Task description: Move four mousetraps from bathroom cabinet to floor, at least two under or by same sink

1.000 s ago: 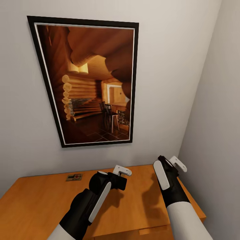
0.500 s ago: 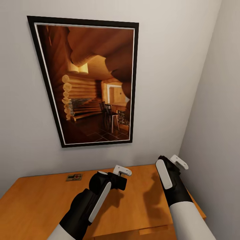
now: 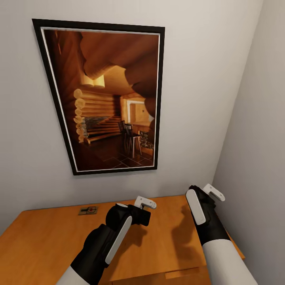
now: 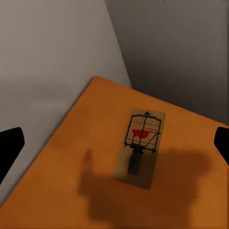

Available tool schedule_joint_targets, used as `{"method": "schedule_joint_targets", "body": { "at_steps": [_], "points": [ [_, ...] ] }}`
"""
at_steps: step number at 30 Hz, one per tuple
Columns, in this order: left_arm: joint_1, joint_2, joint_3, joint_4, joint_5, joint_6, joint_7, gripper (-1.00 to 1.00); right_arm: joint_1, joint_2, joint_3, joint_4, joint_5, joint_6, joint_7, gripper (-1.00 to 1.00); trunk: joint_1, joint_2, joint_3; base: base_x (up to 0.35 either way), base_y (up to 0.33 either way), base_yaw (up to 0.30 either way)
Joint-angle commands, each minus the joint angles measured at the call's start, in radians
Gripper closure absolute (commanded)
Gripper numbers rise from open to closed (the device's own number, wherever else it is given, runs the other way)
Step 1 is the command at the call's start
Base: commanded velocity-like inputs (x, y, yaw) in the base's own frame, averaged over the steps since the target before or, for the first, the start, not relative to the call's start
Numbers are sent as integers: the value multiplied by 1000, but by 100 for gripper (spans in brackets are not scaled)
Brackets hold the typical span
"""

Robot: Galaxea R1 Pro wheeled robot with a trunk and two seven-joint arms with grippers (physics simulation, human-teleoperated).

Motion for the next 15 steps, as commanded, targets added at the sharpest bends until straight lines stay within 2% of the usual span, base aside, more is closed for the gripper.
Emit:
{"method": "schedule_joint_targets", "body": {
  "at_steps": [1, 15],
  "points": [
    [-1, 0, 0, -1, 4, 4, 4, 100, -1, 0, -1, -1, -2, 9, -3, -100, 1, -1, -1, 0, 0, 0],
    [-1, 0, 0, -1, 5, 4, 4, 100, -1, -8, -4, -1, -2, 9, -3, -100, 1, -1, -1, 15, 0, 0]
  ]
}}
